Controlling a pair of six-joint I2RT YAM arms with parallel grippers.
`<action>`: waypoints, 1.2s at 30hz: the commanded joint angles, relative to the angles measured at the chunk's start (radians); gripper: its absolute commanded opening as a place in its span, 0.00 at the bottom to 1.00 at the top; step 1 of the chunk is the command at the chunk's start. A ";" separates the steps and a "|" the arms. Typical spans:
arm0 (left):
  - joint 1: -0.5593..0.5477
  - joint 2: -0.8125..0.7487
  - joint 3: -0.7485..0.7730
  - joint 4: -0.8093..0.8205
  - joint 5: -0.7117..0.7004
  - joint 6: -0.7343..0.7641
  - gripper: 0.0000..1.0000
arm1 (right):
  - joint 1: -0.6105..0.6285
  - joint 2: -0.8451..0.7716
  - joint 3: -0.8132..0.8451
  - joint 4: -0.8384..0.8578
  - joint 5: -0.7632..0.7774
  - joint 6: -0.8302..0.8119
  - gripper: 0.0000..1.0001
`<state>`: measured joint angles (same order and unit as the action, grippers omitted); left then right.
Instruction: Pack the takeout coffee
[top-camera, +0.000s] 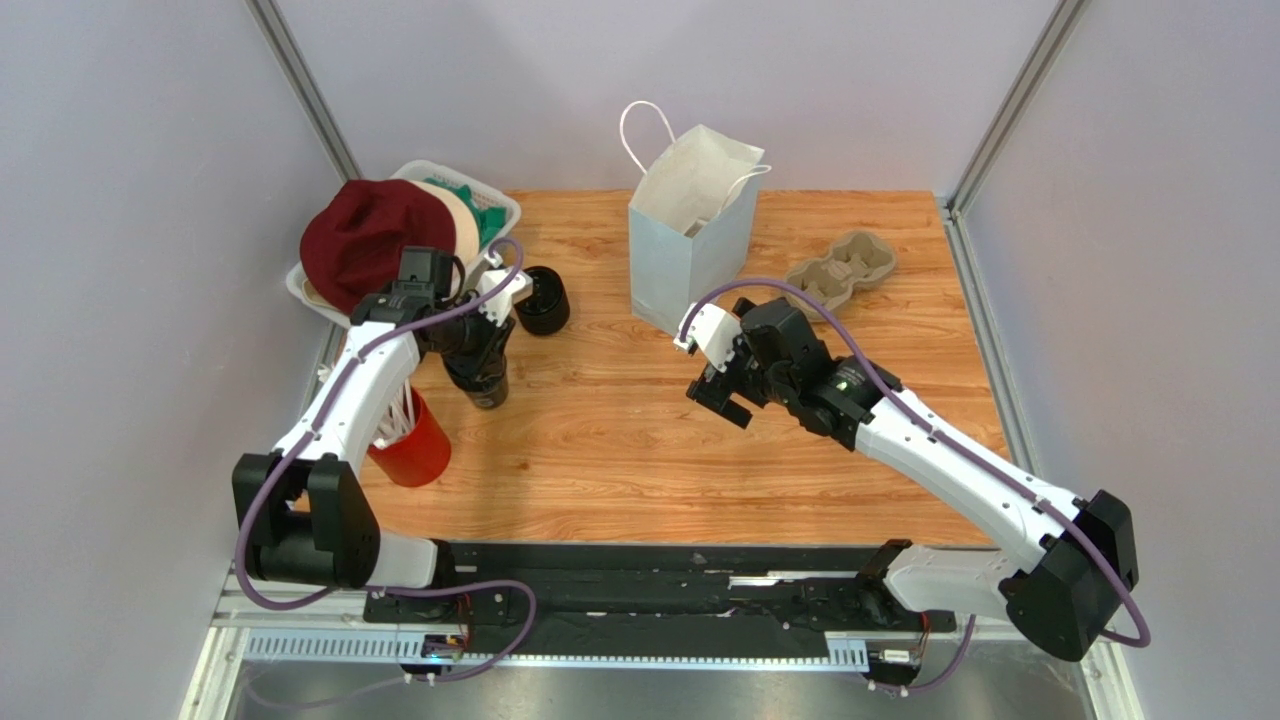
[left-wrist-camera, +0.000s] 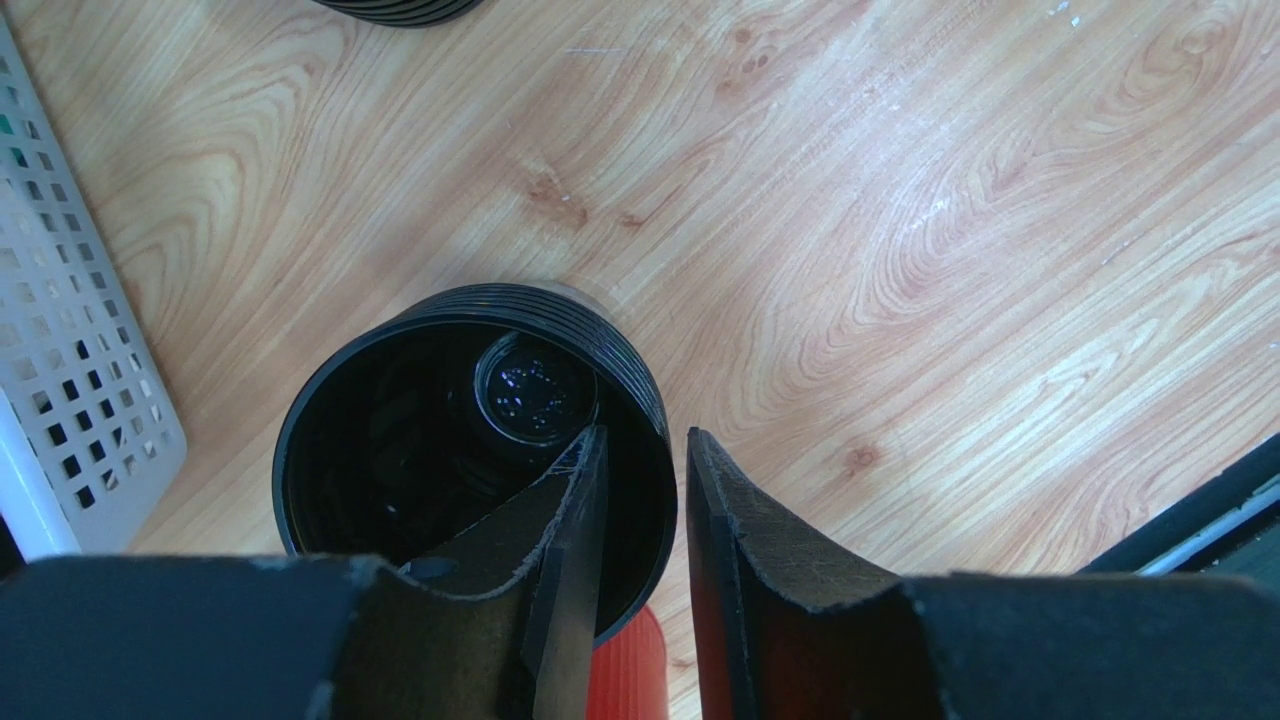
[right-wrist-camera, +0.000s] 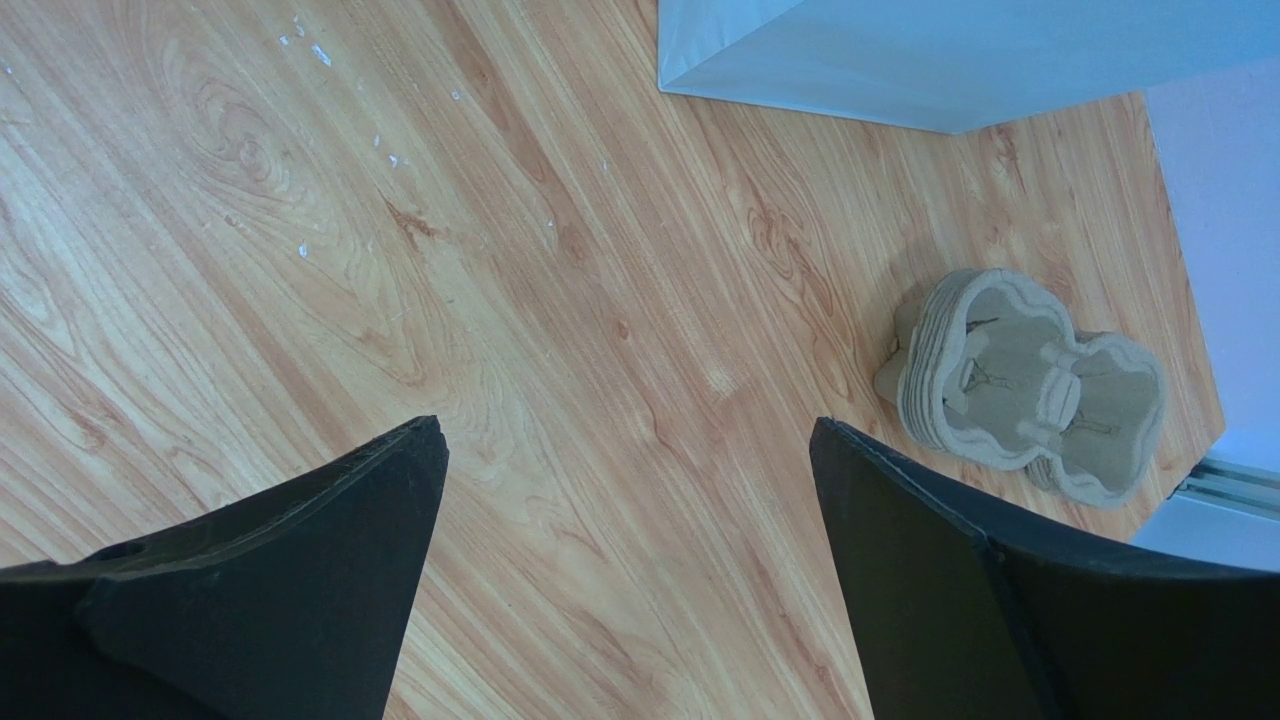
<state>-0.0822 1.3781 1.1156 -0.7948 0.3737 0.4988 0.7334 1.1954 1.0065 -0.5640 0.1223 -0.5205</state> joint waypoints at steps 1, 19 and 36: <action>0.012 -0.045 0.035 0.011 0.030 -0.017 0.35 | 0.001 0.003 0.029 0.027 0.004 0.005 0.99; 0.018 -0.044 0.035 0.008 0.028 -0.017 0.28 | 0.001 0.004 0.026 0.027 0.007 0.001 0.99; 0.019 -0.040 0.036 0.011 0.024 -0.020 0.00 | 0.003 0.010 0.026 0.027 0.010 -0.001 0.99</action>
<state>-0.0704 1.3670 1.1156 -0.7944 0.3832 0.4877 0.7338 1.2076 1.0065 -0.5640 0.1223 -0.5209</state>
